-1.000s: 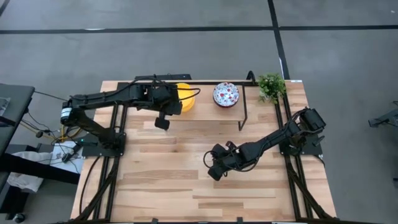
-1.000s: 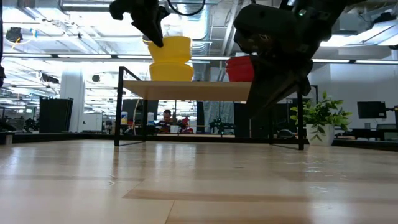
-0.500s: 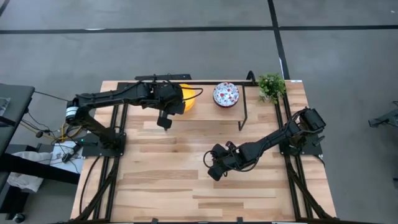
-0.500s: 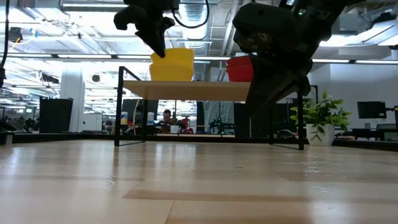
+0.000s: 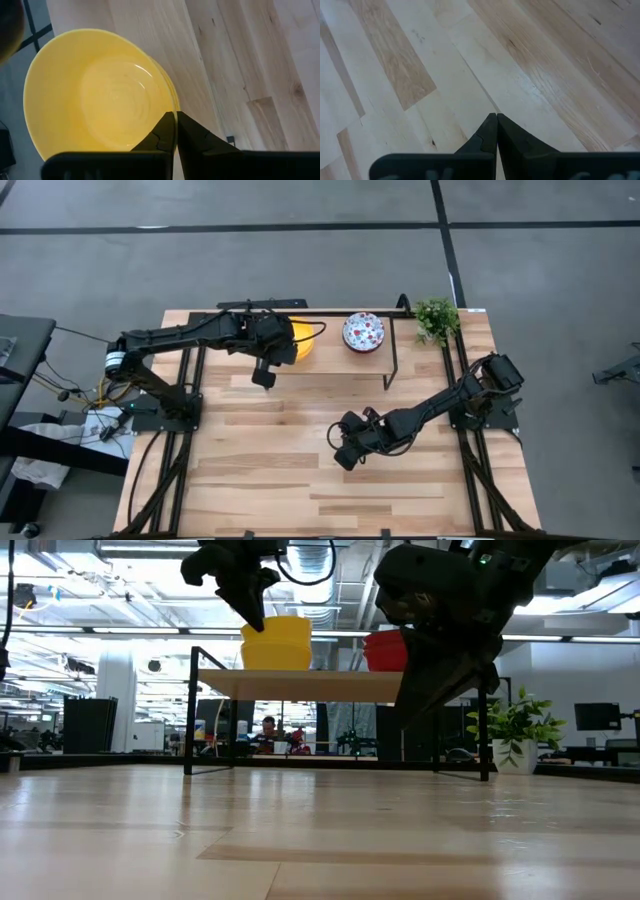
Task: Pick & Place Mini bowls
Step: Stack the yellow bowl on top of the yellow bowl on the shelf
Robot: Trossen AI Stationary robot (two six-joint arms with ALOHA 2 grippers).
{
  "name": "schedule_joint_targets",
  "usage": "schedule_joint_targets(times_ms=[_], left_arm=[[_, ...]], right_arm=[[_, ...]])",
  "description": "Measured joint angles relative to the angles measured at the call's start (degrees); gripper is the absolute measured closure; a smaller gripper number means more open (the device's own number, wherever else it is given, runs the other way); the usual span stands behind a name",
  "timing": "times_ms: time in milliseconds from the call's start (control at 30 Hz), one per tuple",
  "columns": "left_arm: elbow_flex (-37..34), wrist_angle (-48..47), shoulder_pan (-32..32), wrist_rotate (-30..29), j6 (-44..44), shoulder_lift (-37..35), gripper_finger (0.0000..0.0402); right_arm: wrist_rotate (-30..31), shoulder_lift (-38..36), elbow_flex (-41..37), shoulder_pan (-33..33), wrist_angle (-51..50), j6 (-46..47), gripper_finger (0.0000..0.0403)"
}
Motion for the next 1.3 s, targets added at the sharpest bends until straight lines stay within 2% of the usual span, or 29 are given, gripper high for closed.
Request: schedule_joint_targets(times_ms=[500, 700, 933, 1300], left_arm=[[0.0, 0.0, 0.0, 0.0, 0.1, 0.0, 0.0389], [0.0, 0.0, 0.0, -0.1, 0.0, 0.0, 0.0351], [0.0, 0.0, 0.0, -3.5, 0.0, 0.0, 0.0303], [-0.1, 0.0, 0.0, -4.4, 0.0, -0.2, 0.0288]], right_arm=[[0.0, 0.0, 0.0, 0.0, 0.0, 0.0, 0.0403], [0.0, 0.0, 0.0, 0.0, 0.0, 0.0, 0.0403], [0.0, 0.0, 0.0, 0.0, 0.0, 0.0, 0.0403], [0.0, 0.0, 0.0, 0.0, 0.0, 0.0, 0.0403]])
